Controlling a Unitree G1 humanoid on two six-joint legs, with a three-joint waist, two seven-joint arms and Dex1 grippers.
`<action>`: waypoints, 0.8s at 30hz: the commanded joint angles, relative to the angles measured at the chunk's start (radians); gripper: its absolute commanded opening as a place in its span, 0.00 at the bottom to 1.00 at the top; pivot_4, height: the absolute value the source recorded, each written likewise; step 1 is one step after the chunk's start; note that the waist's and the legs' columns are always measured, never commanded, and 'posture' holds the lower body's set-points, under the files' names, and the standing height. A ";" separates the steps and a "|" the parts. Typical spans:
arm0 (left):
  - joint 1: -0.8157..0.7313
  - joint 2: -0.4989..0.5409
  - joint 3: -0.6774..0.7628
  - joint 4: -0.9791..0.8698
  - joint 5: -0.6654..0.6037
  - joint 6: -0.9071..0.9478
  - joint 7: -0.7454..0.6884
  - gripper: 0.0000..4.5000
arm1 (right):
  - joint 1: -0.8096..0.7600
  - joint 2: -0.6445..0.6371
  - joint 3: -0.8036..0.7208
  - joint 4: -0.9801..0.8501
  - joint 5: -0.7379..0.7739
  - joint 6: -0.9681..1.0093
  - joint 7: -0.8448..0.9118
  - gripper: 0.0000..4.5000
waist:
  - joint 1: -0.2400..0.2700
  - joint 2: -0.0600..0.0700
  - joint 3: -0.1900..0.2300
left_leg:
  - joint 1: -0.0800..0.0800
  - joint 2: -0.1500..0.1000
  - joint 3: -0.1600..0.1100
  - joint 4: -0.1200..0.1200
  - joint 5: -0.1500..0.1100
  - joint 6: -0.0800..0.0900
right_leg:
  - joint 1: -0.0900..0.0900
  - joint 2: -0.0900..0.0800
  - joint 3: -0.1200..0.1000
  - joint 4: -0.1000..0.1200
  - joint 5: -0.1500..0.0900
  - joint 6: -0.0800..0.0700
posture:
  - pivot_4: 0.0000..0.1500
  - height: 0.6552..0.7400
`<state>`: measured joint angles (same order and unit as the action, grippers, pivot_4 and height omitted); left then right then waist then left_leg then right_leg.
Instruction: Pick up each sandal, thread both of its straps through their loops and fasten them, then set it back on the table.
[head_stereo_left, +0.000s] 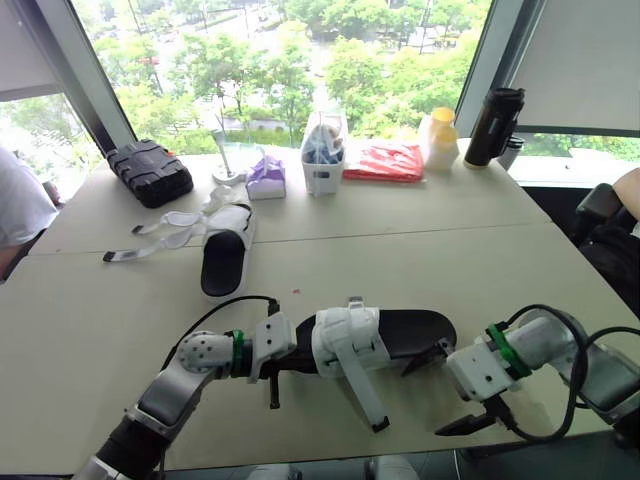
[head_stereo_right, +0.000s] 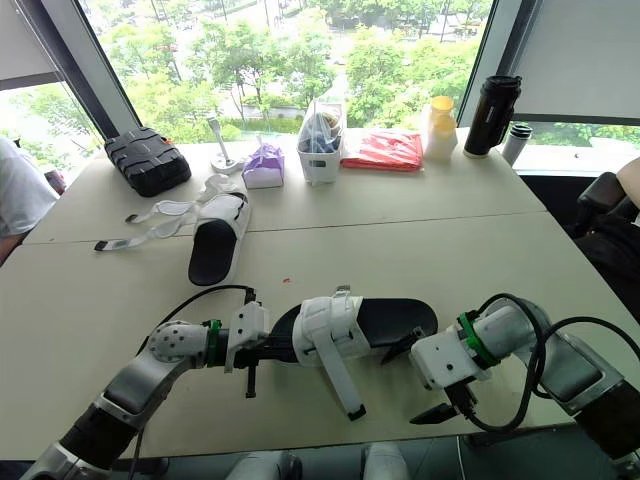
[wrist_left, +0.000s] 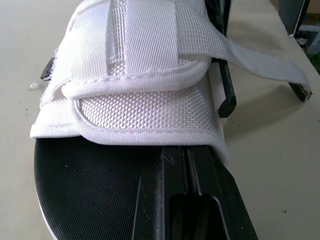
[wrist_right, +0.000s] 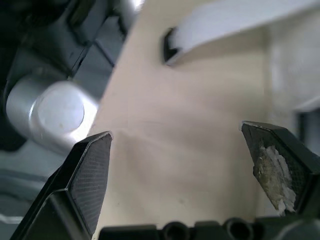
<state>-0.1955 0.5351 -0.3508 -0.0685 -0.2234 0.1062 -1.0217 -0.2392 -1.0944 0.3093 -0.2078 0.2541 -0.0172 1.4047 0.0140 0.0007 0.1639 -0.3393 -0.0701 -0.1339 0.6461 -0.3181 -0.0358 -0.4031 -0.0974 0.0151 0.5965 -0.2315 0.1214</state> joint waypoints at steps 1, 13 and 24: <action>0.035 0.010 -0.092 0.169 0.124 0.046 0.008 0.00 | -0.071 -0.011 -0.019 -0.070 0.155 0.417 0.012 0.99 | 0.003 0.002 -0.001 | 0.000 0.000 0.000 0.000 0.000 0.000 | 0.000 0.000 0.000 0.000 0.000 0.000 | 1.00 1.00; 0.031 -0.003 -0.123 0.164 0.133 0.038 0.005 0.00 | -0.267 0.197 0.030 -0.051 0.492 1.352 -0.088 0.99 | 0.030 0.007 -0.006 | -0.003 -0.001 -0.002 0.001 0.000 0.001 | -0.002 -0.001 -0.002 -0.002 0.000 0.000 | 1.00 1.00; 0.045 -0.003 -0.127 0.146 0.138 0.044 0.017 0.00 | -0.271 0.444 -0.074 -0.038 0.572 1.545 -0.326 0.99 | 0.029 0.006 -0.007 | -0.003 -0.002 -0.002 0.001 0.000 0.001 | -0.002 -0.001 -0.003 -0.001 0.002 0.004 | 1.00 1.00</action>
<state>-0.2175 0.5100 -0.3805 -0.0414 -0.2100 0.0734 -1.0209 -0.4978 -0.6690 0.2791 -0.2401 0.8020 1.5049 1.1127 0.0428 0.0071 0.1566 -0.3425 -0.0719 -0.1359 0.6472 -0.3186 -0.0350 -0.4048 -0.0986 0.0121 0.5950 -0.2297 0.1255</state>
